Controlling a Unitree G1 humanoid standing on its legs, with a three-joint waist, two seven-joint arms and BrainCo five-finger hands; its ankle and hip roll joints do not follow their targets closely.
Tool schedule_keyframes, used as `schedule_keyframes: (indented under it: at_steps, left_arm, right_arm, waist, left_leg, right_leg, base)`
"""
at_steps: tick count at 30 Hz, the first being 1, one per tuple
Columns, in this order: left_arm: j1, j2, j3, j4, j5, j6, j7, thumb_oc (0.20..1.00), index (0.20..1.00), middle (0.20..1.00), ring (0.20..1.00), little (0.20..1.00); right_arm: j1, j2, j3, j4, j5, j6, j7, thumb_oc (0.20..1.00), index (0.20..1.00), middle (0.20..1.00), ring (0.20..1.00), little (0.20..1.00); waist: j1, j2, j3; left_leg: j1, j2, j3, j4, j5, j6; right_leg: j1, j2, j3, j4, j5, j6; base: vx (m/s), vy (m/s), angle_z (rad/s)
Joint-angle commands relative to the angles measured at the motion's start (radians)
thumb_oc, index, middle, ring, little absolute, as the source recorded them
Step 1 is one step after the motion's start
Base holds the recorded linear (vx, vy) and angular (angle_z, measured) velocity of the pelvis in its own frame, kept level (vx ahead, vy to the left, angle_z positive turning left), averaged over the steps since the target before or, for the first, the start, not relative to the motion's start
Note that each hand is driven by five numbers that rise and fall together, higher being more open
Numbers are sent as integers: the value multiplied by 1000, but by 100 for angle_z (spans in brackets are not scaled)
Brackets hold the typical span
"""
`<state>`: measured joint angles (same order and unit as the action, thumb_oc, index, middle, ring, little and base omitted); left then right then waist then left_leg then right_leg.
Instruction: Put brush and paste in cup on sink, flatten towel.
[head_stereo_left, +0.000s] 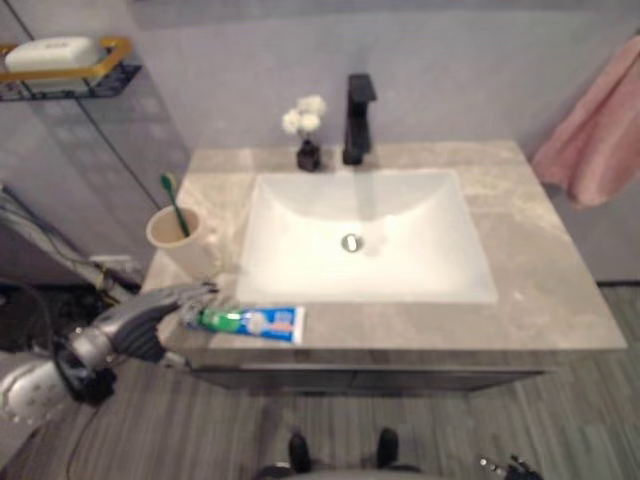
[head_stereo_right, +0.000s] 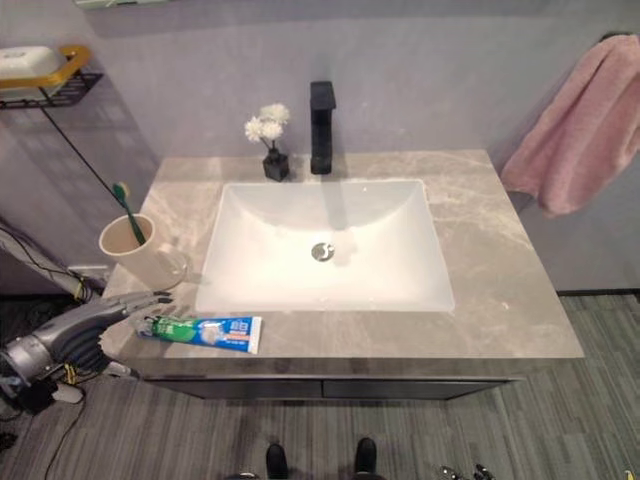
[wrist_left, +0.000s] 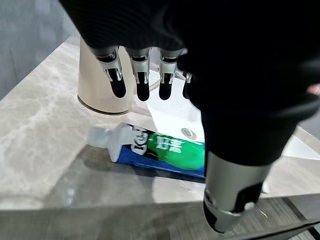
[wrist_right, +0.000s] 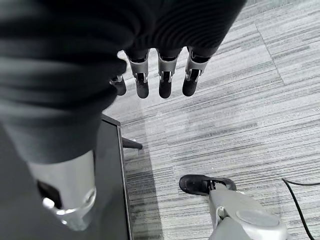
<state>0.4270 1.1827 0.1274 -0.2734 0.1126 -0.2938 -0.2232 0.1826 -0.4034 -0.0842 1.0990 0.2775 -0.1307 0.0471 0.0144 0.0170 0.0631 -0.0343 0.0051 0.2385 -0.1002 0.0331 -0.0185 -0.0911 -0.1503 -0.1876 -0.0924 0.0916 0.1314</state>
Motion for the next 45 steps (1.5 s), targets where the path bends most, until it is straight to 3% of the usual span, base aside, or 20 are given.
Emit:
schedule_keyframes:
  at_steps: [1,12,27,28,29,30,31,33,45]
  left_arm:
    - [-55,-8,43,-4,15,-14,12,1000,1000,1000,1000,1000]
    - [-79,-5,26,6,31,-14,18,1000,1000,1000,1000,1000]
    - [-92,-69,-41,125,162,-12,55,1000,1000,1000,1000,1000]
    - [-96,-76,-55,137,183,-12,60,664,664,664,664,664]
    - [-99,-77,-58,139,184,-12,62,580,580,580,580,580]
    - [-109,-84,-67,147,197,-8,71,347,347,347,347,347]
    - [-114,-87,-71,147,210,-9,78,260,260,260,260,260]
    - [-128,-93,-89,159,244,-11,88,203,203,203,203,203]
    - [-167,-138,-155,234,343,-15,129,200,200,200,200,200]
  right_arm:
    - [-35,-39,27,-29,2,-18,-15,1000,1000,1000,1000,1000]
    - [-32,-54,60,-50,-39,-14,-10,1000,1000,1000,1000,1000]
    - [-46,-65,83,-149,-84,-14,-28,1000,1000,1000,1000,1000]
    - [-41,-65,81,-176,-76,-15,-27,1000,1000,1000,1000,1000]
    - [-39,-66,80,-178,-76,-14,-27,1000,1000,1000,1000,1000]
    - [-39,-66,82,-202,-75,-15,-29,1000,1000,1000,1000,1000]
    - [-37,-65,84,-223,-78,-16,-29,1000,1000,1000,1000,1000]
    - [-34,-71,87,-268,-84,-19,-30,1000,1000,1000,1000,1000]
    - [-18,-73,72,-272,-106,-23,-49,1000,1000,1000,1000,1000]
  waist:
    - [-10,-20,16]
    - [-14,-28,22]
    - [-14,-38,31]
    - [-17,-39,31]
    - [-17,-39,31]
    - [-17,-40,31]
    - [-17,-41,30]
    - [-20,-44,31]
    - [-21,-58,24]
  left_leg:
    - [4,6,-77,13,-112,38]
    - [-9,13,-74,13,-106,31]
    - [-1,23,-59,13,-111,29]
    - [0,23,-59,13,-111,30]
    - [0,23,-59,13,-111,30]
    - [1,24,-58,13,-112,29]
    - [0,24,-57,13,-112,29]
    - [-1,25,-55,13,-113,30]
    - [13,32,-48,13,-121,28]
  right_leg:
    - [-29,-82,-39,5,51,89]
    - [-44,-75,-36,5,50,85]
    - [-50,-65,-18,5,42,80]
    - [-49,-64,-18,5,41,81]
    - [-48,-64,-18,5,41,81]
    - [-49,-64,-18,5,40,80]
    - [-49,-63,-16,5,40,80]
    - [-51,-61,-14,5,39,80]
    - [-43,-56,-7,5,30,79]
  base:
    - [0,0,0]
    - [2,-3,-3]
    - [18,0,-4]
    - [0,0,0]
    - [0,0,0]
    - [0,0,0]
    - [0,0,0]
    - [12,6,-2]
    - [9,3,-4]
